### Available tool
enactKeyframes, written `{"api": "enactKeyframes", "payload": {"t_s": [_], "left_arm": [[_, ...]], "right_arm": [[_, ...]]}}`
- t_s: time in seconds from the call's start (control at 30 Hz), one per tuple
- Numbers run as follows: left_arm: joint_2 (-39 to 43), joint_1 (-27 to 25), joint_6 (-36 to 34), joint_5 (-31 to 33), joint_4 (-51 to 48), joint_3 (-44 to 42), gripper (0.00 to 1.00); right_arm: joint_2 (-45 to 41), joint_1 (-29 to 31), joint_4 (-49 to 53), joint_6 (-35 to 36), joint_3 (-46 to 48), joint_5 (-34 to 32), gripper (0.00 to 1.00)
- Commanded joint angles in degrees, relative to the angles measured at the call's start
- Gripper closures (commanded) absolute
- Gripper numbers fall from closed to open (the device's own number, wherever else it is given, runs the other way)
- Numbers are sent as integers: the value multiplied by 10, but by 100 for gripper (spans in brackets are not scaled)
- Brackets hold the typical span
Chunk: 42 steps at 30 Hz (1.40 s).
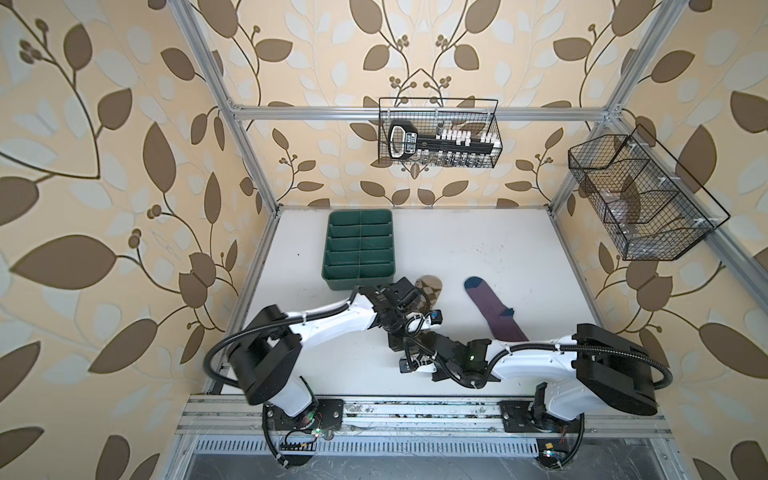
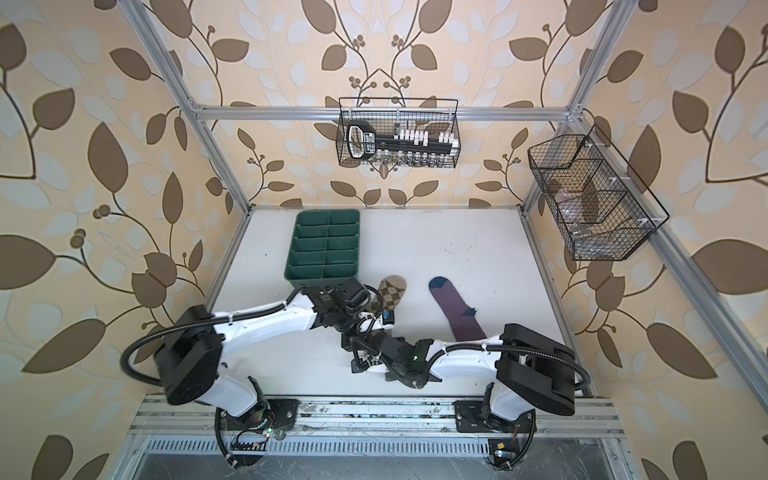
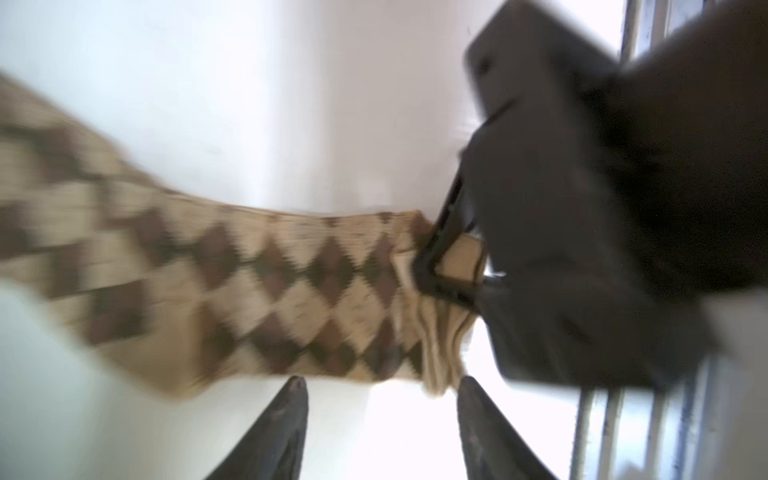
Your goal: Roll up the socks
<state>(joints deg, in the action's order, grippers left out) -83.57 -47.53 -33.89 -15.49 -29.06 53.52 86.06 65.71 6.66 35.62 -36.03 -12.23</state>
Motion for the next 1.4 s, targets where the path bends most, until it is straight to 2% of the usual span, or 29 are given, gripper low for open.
{"api": "enactKeyframes", "payload": {"t_s": [0.0,0.13,0.23,0.33,0.47,0.53,0.6,0.73,0.83,0.93,1.03,1.17,1.37], "left_arm": [[116,10,18,110,105,-51,37],[256,16,-10,233,136,-109,33],[356,17,-53,293,117,-135,35],[437,17,-91,291,76,-142,35],[477,7,-138,216,14,-128,37],[460,-33,-158,221,-9,-124,37],[434,-102,-190,267,-4,-141,36],[349,-232,-239,354,93,-213,36],[275,-278,-225,352,191,-252,37],[196,-291,-181,334,264,-266,39],[133,-291,-147,354,314,-264,42],[80,-290,-139,365,364,-259,44],[-14,-289,-123,407,437,-258,54]], "right_arm": [[12,-27,131,-14,-14,133,100],[40,-68,190,-21,-47,220,100],[64,-91,226,-22,-71,265,100],[84,-119,251,-22,-90,307,100],[109,-154,280,-14,-117,338,100],[125,-174,292,-8,-134,350,100],[136,-194,297,-4,-145,366,100],[155,-210,310,4,-163,373,100],[169,-215,318,8,-170,375,100],[175,-219,322,9,-172,379,100],[175,-221,322,9,-174,382,100],[175,-222,322,8,-176,383,100],[173,-222,323,4,-176,388,100]]}}
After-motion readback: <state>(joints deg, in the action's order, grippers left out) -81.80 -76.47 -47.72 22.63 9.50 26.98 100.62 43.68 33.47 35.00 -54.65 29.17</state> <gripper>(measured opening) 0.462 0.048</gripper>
